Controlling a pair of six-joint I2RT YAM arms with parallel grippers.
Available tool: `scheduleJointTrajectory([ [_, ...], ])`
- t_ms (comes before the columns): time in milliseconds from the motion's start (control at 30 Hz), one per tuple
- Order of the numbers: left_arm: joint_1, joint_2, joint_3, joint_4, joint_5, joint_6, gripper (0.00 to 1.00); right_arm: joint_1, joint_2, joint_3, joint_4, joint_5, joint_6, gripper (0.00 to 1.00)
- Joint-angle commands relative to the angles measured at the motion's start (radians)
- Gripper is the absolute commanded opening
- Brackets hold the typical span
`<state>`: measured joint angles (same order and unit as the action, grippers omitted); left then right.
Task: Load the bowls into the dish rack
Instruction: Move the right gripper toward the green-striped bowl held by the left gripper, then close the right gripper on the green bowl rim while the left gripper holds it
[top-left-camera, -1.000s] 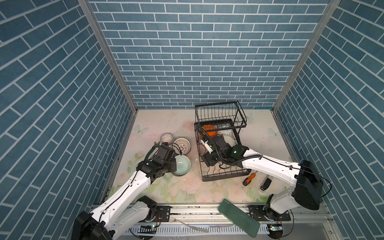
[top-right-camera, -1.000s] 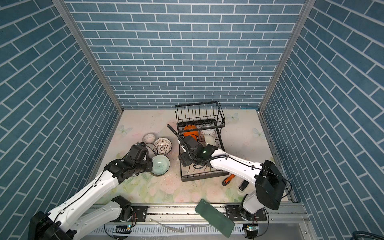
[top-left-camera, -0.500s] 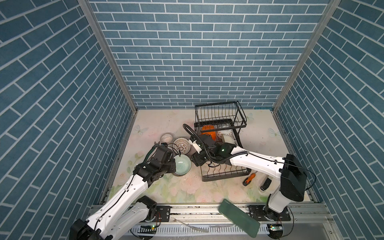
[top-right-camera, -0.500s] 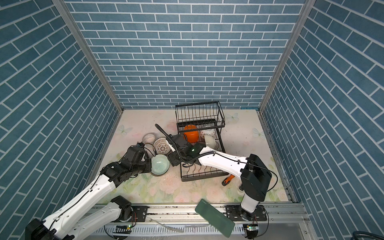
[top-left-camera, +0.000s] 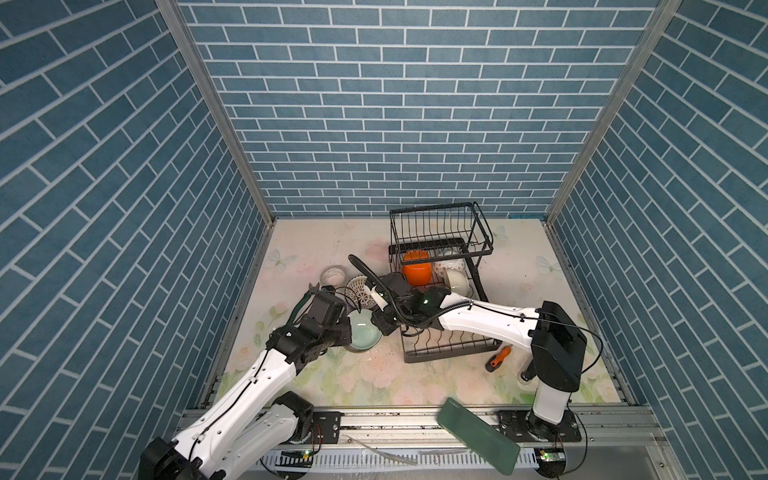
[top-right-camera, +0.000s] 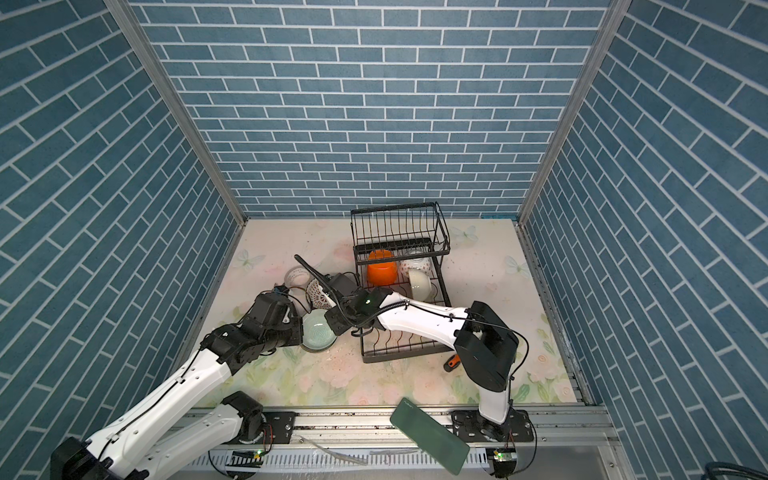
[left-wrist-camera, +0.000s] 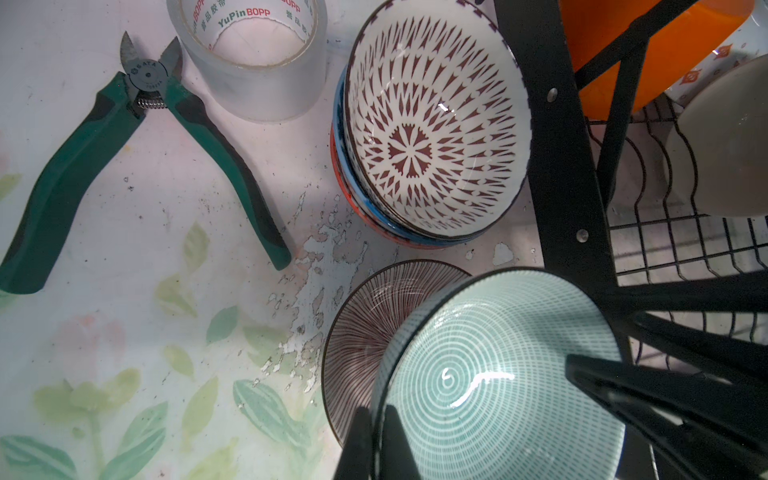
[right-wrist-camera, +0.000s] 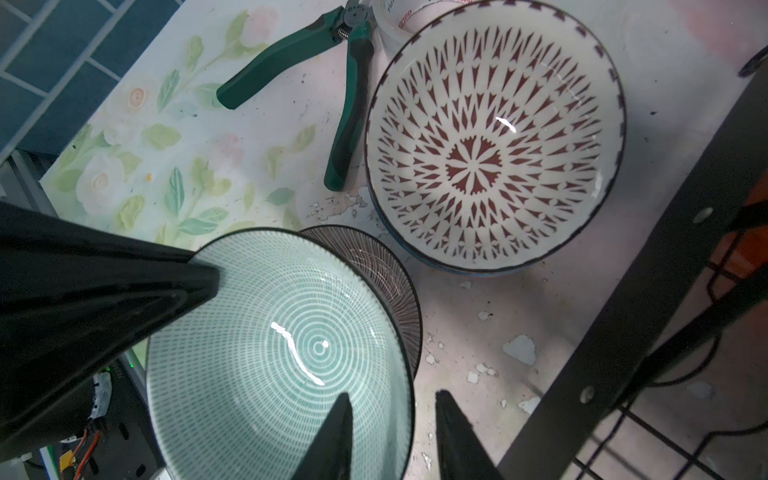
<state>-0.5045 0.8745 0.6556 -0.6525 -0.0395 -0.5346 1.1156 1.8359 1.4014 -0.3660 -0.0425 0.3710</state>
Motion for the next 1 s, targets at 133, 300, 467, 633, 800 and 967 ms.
scheduleJointTrajectory([
  [133, -0.002, -0.022, -0.007, 0.035, 0.009, -0.006, 0.00, 0.006, 0.044, 0.063, 0.012, -0.004, 0.036, 0.24],
  [300, -0.002, -0.023, -0.008, 0.033, 0.008, -0.007, 0.00, 0.007, 0.057, 0.075, 0.012, -0.003, 0.036, 0.12],
  [467, -0.003, -0.026, -0.009, 0.030, 0.004, -0.007, 0.00, 0.009, 0.059, 0.083, 0.012, -0.009, 0.036, 0.00],
  [633, -0.003, -0.026, -0.004, 0.020, -0.002, -0.006, 0.00, 0.009, 0.057, 0.092, 0.012, -0.020, 0.034, 0.00],
  [800, -0.002, -0.037, 0.001, 0.015, -0.010, -0.008, 0.20, 0.016, 0.041, 0.097, 0.012, -0.023, 0.029, 0.00],
  [967, -0.002, -0.066, 0.007, 0.016, -0.006, -0.010, 0.48, 0.019, -0.003, 0.088, 0.009, -0.001, 0.028, 0.00],
])
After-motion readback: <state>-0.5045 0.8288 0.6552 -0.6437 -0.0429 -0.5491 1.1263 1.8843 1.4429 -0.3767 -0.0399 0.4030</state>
